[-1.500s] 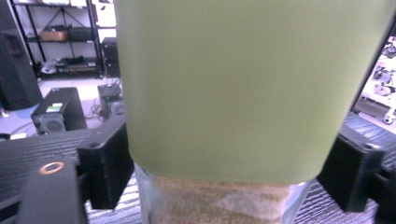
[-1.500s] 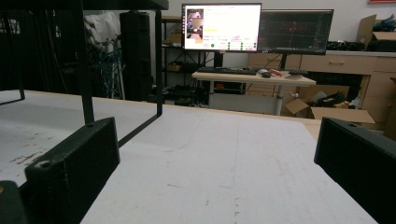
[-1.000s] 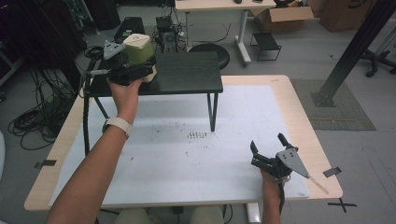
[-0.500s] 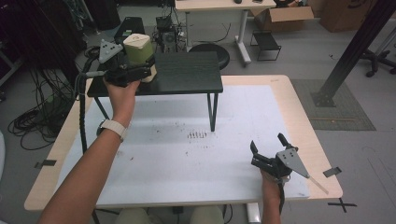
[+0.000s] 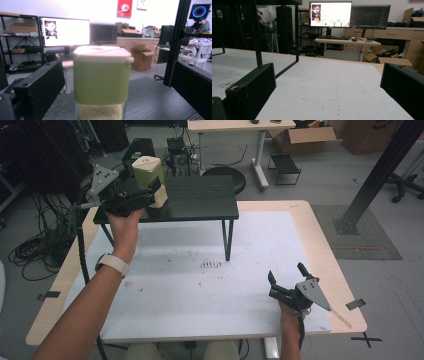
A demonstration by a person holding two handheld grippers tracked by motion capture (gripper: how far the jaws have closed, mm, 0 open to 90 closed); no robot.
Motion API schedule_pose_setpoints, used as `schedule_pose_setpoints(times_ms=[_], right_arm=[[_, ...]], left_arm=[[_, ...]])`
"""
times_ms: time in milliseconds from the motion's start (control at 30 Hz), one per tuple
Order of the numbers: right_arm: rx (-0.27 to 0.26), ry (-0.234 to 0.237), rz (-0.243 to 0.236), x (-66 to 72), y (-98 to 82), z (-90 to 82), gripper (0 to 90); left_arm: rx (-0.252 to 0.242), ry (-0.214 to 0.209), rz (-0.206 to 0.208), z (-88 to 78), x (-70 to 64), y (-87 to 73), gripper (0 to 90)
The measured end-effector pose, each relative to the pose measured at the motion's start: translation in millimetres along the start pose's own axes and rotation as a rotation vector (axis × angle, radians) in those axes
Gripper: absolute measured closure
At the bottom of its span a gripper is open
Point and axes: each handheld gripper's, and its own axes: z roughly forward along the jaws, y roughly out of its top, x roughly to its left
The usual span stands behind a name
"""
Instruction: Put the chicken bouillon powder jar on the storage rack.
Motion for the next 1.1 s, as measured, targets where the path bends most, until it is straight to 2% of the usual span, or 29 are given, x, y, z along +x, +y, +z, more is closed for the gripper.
schedule_pose_setpoints(times_ms=[133,267,433,567,933,1100], right_arm=[[0.000,0.000,-0.002,0.1,0.0,0.1,0.0],[0.000,0.000,-0.002,0.1,0.0,0.1,0.0],[0.001,0.000,-0.001,0.1,0.0,0.1,0.0],[0.001,0.001,-0.002,0.1,0.0,0.1,0.0],[0.002,0.000,-0.004,0.3,0.1,0.3,0.0],[0.001,0.001,-0.003,0.3,0.0,0.1,0.0]], left_arm=[[-0.050,-0.018,-0.001,-9.7,1.4,-0.6,0.3],[-0.065,-0.020,0.003,-17.5,1.8,-1.2,0.2],[-0.092,-0.026,0.029,-30.7,-2.6,-3.3,0.2],[-0.102,-0.033,0.039,-40.3,-4.7,-5.8,0.2],[-0.127,-0.042,-0.003,-72.3,-2.3,-21.4,0.3],[-0.125,-0.035,0.011,-85.5,-1.8,-30.0,0.3]])
